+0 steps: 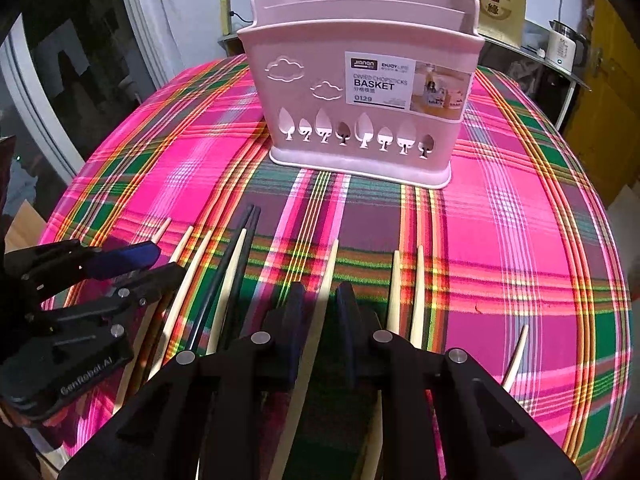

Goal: Organize utensils
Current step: 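Lower both tools and grasp one wooden chopstick each, pinching upright, then carry the chopstick in the left tool over the pink basket while the right tool carries its chopstick there too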

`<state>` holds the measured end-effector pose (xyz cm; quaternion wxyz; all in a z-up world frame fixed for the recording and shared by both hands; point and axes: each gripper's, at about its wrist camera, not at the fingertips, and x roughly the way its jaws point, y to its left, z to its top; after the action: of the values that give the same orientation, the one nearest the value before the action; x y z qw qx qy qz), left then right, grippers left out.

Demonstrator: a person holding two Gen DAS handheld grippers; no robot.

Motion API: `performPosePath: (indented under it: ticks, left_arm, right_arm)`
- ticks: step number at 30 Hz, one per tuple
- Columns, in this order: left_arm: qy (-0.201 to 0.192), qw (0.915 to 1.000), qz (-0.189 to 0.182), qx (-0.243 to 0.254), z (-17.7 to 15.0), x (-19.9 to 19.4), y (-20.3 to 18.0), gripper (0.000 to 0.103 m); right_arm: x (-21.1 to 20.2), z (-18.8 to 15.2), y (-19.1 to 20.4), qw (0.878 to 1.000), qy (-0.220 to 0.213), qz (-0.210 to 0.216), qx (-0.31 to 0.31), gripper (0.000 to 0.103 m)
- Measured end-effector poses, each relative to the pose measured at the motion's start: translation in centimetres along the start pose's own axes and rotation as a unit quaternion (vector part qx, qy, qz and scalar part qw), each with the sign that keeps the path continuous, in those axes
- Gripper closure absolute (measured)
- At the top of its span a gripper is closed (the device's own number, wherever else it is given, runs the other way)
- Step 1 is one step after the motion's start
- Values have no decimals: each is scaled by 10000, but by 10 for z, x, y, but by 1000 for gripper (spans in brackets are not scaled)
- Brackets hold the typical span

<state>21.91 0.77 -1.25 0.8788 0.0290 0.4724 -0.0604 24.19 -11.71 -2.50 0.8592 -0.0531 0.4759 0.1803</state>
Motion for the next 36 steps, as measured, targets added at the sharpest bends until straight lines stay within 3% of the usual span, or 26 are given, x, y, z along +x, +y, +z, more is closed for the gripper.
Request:
performPosePath:
  ticks: [4, 7, 10, 13, 22, 36]
  left_arm:
    - [-5, 10000, -12, 27, 4, 2, 0, 76]
    - [-35, 10000, -30, 73, 4, 2, -2, 84]
    - [-59, 9999, -45, 113, 4, 2, -6, 94]
    - [-52, 9999, -45, 132, 6, 3, -8, 97]
    - [-276, 9993, -217, 118, 12, -22, -7, 97]
    - [-1208, 9921, -337, 9, 38, -111, 8, 97]
  right_arm:
    - [3, 4, 0, 10000, 18, -15, 8, 87]
    - [5, 6, 1, 10000, 19, -84, 0, 96]
    - [5, 7, -2, 10000, 25, -11, 45, 97]
    - [3, 8, -3, 10000, 35, 28, 42, 98]
    - [-30, 17, -2, 9992, -320, 225, 93, 98]
    - [-103, 34, 3, 9933, -1091, 377, 31, 98]
